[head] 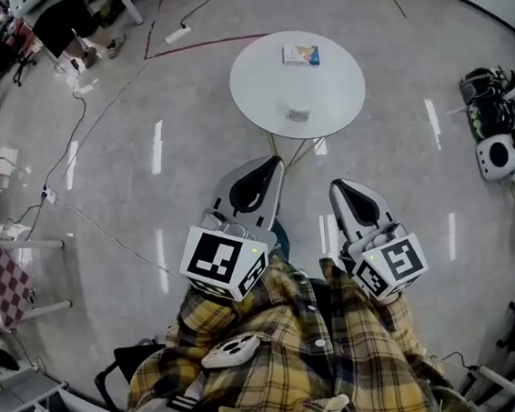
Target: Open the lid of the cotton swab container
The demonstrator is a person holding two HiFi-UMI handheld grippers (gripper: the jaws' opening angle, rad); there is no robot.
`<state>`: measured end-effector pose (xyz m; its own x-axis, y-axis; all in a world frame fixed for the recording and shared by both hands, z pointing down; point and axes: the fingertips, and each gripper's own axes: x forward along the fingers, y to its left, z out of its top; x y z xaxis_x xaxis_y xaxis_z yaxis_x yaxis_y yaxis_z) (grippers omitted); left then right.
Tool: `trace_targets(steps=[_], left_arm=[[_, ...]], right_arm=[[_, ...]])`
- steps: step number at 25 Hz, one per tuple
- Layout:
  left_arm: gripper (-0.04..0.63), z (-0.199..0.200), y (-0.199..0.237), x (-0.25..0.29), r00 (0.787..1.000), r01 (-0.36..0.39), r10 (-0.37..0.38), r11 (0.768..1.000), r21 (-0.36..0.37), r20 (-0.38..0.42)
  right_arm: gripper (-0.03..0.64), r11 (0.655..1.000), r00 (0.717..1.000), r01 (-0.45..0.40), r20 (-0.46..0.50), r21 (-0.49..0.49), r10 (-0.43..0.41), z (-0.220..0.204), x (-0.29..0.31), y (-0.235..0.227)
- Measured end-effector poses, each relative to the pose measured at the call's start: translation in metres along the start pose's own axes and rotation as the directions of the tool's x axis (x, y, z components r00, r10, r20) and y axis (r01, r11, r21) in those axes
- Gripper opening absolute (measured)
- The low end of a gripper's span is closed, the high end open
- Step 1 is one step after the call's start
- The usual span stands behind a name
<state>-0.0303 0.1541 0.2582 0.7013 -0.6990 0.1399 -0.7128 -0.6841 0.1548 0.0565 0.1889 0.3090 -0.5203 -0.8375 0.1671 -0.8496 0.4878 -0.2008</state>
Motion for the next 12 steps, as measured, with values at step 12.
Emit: trace_targets(steps=[12], left_arm=[[0.02, 0.021, 0.123, 0.095, 0.994, 0.091, -0.092, 0.996, -0.017, -0.061]], right_arm=[[0.015, 0.997, 0.997, 0.07, -0.042, 0.035, -0.069, 0.029, 0.152, -0.054]])
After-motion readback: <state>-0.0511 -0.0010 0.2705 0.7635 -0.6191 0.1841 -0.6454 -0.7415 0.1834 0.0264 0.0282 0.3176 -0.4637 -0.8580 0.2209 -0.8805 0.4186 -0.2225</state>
